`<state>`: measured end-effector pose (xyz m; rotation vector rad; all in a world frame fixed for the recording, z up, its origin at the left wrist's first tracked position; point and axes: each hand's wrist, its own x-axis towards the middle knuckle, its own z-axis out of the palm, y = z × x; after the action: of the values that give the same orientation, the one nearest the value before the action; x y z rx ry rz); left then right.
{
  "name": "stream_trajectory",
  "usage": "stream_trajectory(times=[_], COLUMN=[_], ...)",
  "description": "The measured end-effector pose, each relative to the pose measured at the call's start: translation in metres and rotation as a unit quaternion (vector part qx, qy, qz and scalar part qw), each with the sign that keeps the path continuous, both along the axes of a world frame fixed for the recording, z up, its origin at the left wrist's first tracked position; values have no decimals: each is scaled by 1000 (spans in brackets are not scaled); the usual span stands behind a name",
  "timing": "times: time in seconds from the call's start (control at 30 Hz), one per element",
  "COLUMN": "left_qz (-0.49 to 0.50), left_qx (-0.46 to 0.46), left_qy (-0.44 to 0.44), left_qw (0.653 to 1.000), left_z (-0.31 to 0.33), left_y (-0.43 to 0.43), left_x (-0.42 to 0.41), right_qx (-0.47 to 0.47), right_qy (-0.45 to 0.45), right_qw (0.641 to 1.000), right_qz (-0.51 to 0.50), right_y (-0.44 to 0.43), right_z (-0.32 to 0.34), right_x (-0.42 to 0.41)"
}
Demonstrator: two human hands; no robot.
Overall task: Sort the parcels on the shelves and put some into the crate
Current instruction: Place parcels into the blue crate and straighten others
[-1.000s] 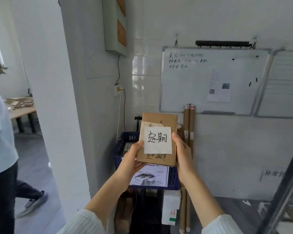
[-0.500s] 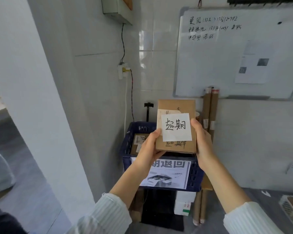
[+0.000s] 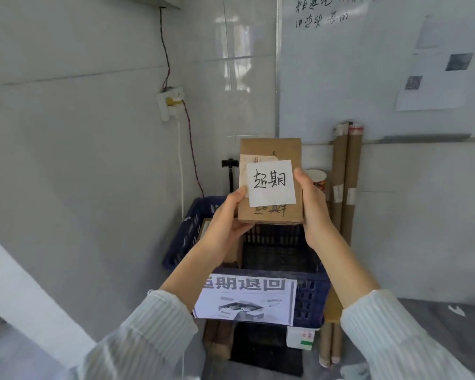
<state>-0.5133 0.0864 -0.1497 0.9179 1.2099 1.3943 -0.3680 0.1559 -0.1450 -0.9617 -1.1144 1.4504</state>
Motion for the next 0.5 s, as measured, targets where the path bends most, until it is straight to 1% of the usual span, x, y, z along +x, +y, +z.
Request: stream_trajectory(times=[0.23,0.33,0.5], left_qz=[10,24,-8], left_qx=[-38,-64,-126], left_qy=[46,37,17], left_qw=[998,997,992], left_z=[-17,-25,-49], left_y=[30,43,64], left_x=[-3,-11,-31], right_qx=[-29,-51,-99], right_qy=[-25,-39,-66], right_qw=[998,996,990], right_qz=[40,55,71], right_y=[48,63,83], right_z=[-27,-41,-62], right_x=[0,-8,-21])
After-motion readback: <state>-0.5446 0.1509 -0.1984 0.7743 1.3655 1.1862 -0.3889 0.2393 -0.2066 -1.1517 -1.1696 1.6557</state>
